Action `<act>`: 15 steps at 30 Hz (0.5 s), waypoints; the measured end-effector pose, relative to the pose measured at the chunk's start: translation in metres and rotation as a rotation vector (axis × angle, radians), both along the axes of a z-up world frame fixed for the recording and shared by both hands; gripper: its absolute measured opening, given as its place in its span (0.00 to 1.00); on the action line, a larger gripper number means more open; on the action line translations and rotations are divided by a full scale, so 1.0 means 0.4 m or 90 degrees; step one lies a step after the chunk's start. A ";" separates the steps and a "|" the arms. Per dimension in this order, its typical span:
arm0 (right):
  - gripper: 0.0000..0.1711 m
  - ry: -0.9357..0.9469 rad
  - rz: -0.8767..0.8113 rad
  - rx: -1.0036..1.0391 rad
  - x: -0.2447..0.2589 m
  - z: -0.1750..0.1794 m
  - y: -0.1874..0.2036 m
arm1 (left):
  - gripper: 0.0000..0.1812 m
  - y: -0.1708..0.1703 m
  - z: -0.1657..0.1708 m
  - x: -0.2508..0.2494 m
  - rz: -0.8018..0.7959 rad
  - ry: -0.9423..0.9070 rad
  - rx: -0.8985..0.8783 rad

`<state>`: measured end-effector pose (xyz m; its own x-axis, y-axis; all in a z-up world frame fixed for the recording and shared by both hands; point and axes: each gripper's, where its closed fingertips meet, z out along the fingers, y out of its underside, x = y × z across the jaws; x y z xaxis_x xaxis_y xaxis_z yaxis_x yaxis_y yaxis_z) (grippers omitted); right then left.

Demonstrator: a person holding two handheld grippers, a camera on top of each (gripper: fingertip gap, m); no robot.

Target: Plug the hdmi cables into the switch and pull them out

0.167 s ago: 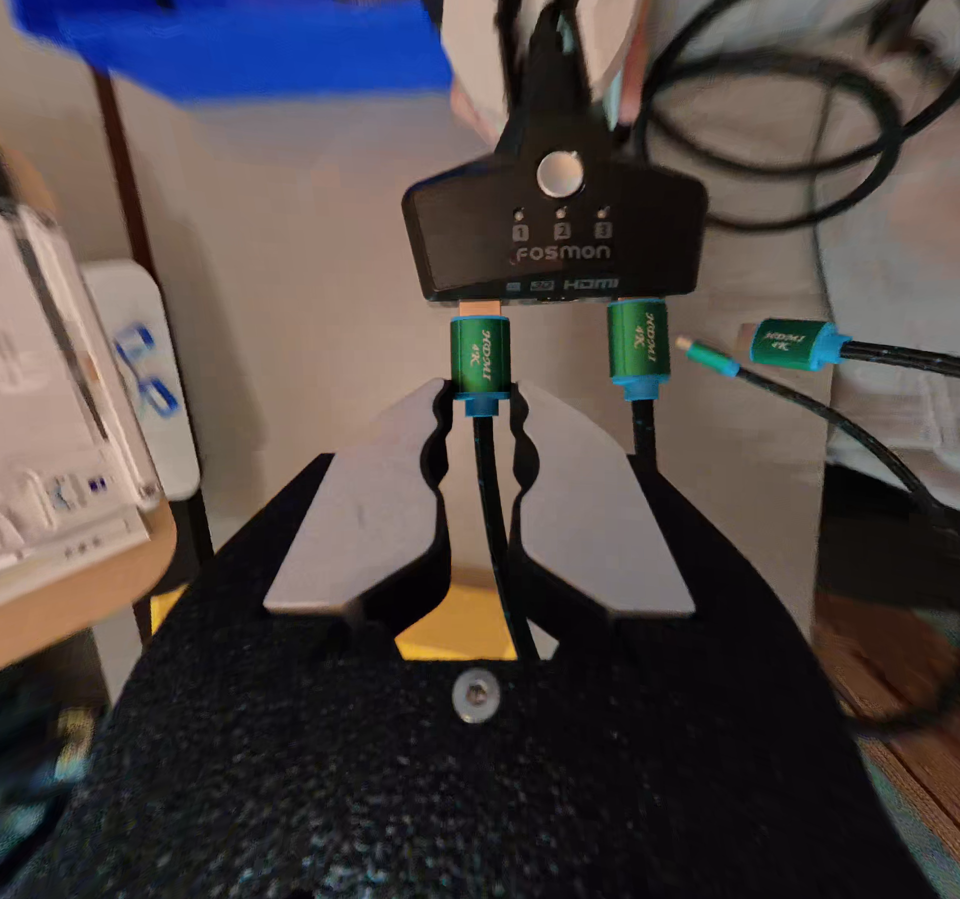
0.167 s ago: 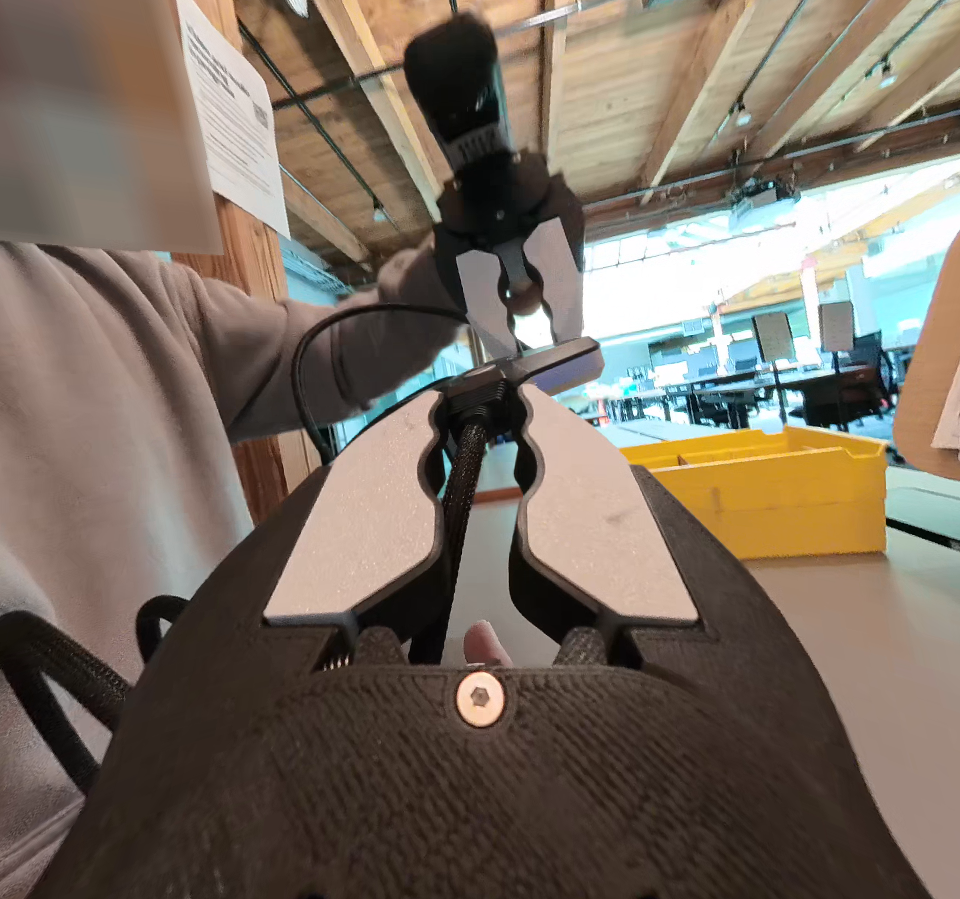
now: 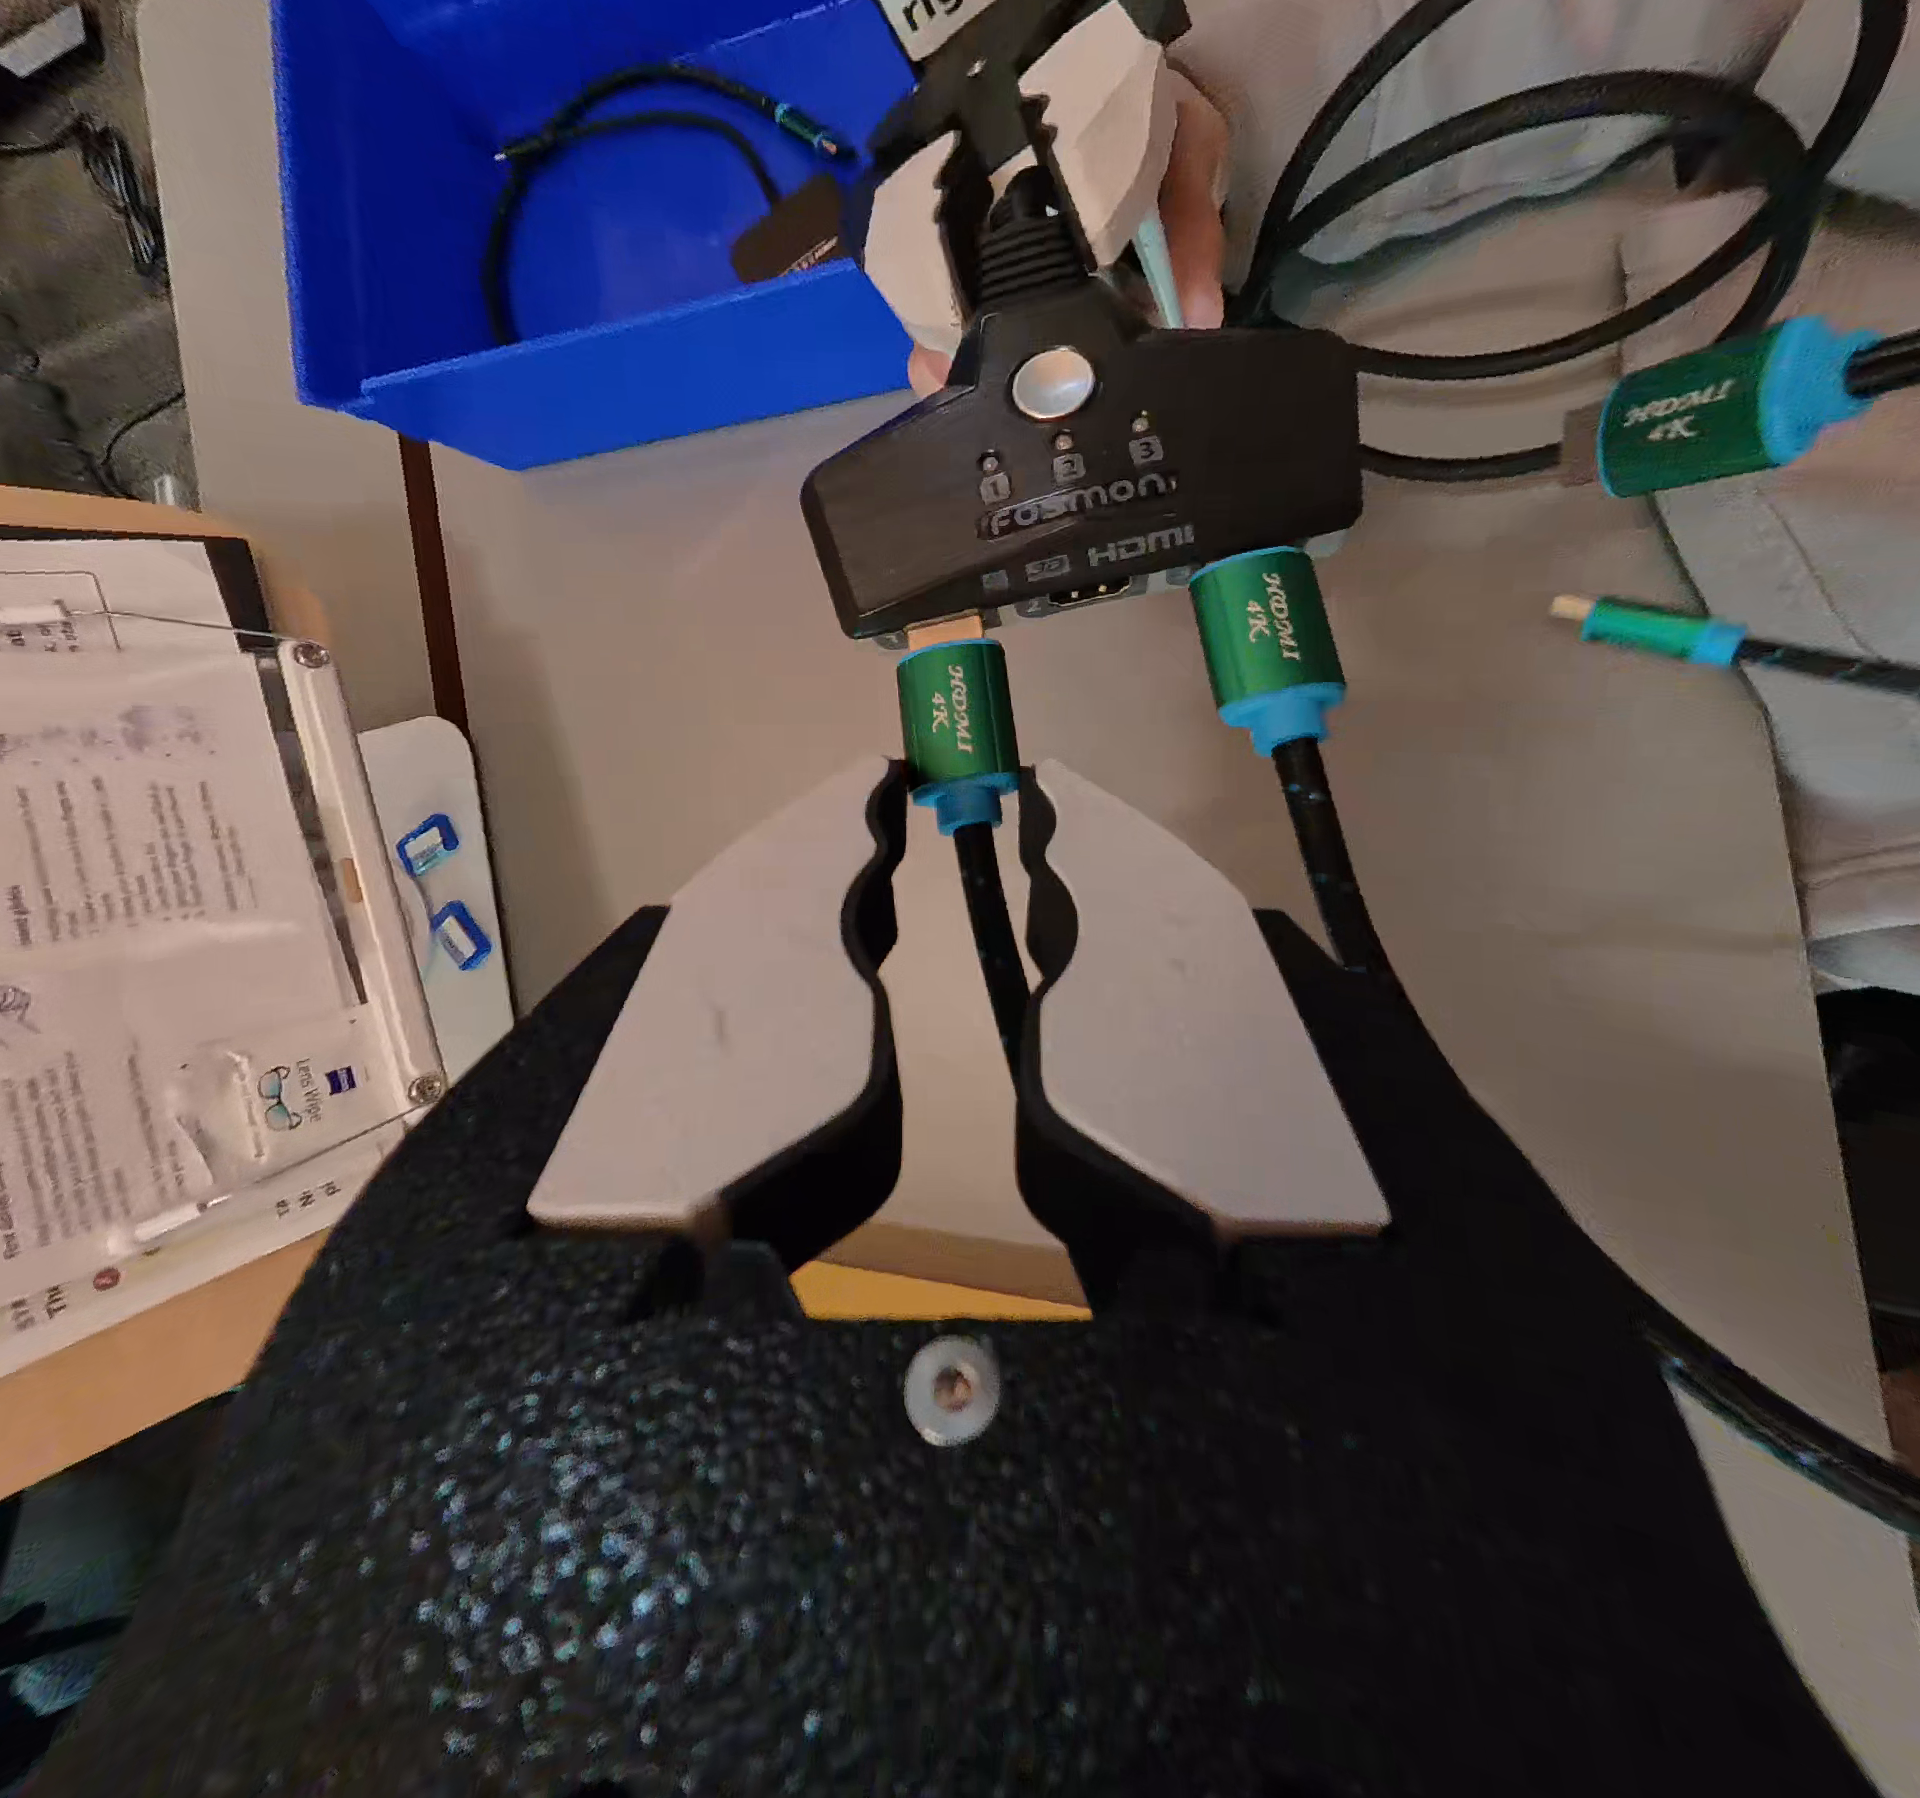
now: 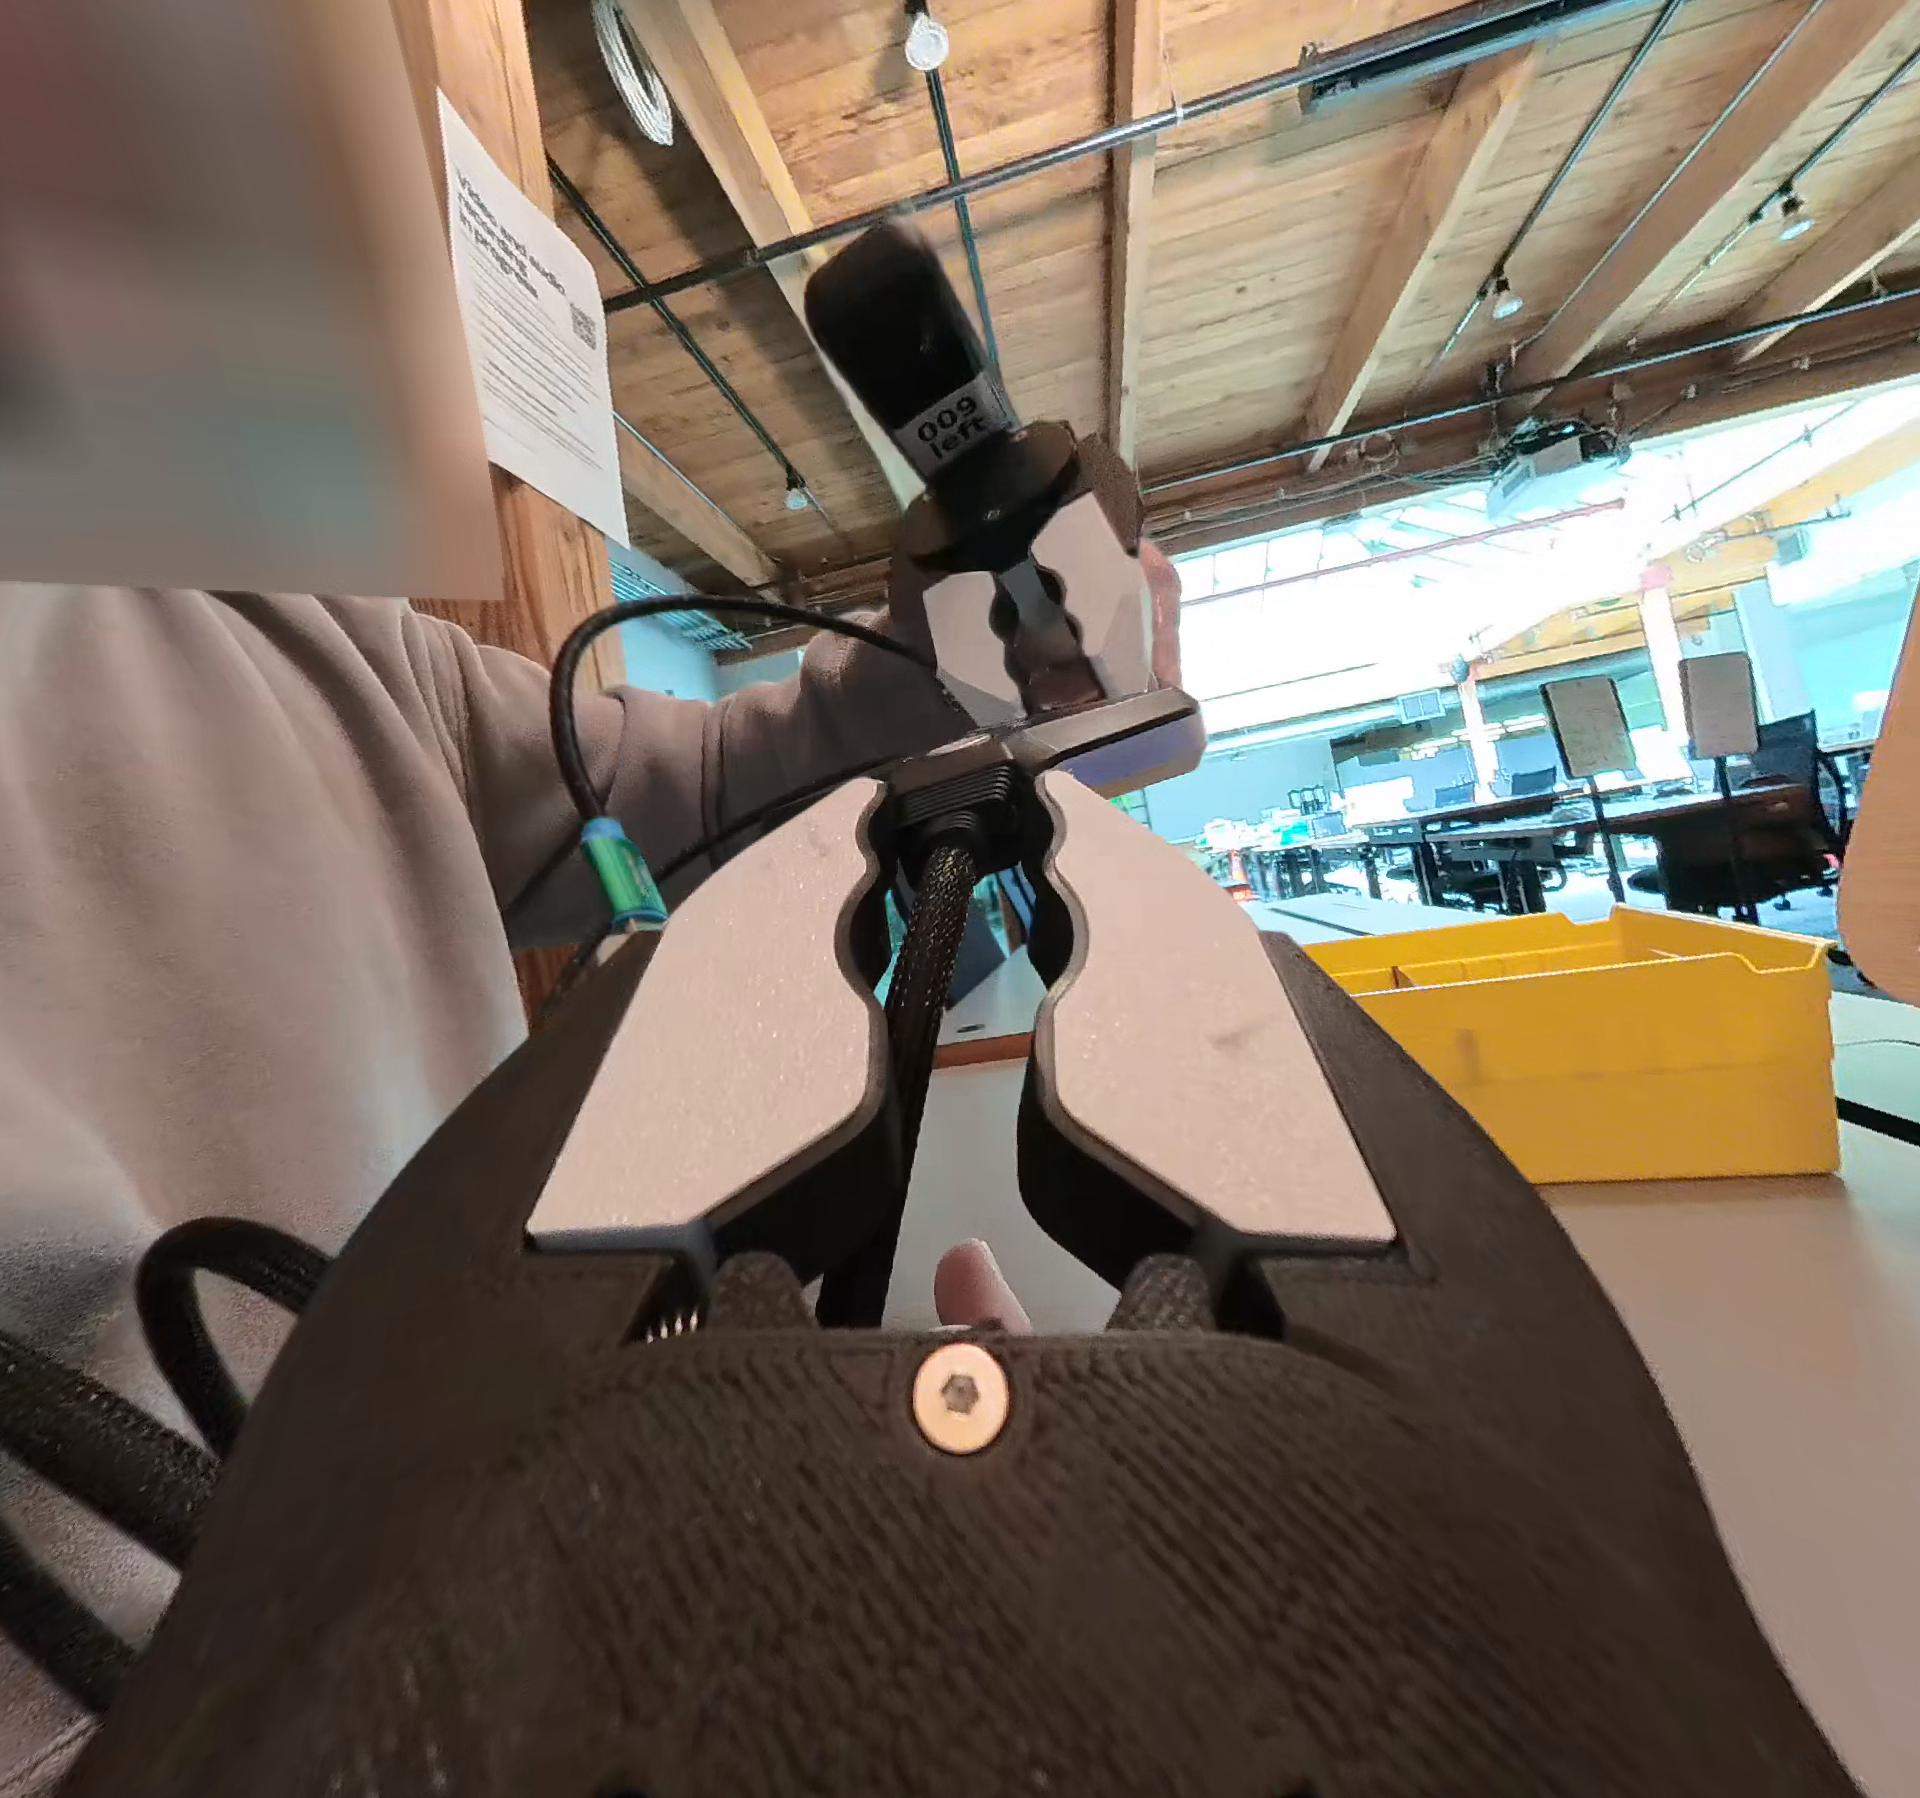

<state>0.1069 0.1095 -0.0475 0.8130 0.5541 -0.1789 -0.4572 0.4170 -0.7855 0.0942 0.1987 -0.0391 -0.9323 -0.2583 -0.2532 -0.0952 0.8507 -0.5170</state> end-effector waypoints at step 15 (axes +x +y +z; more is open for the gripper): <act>0.14 -0.082 -0.068 -0.046 -0.007 -0.022 0.017 | 0.11 0.014 -0.033 0.010 0.046 0.028 -0.077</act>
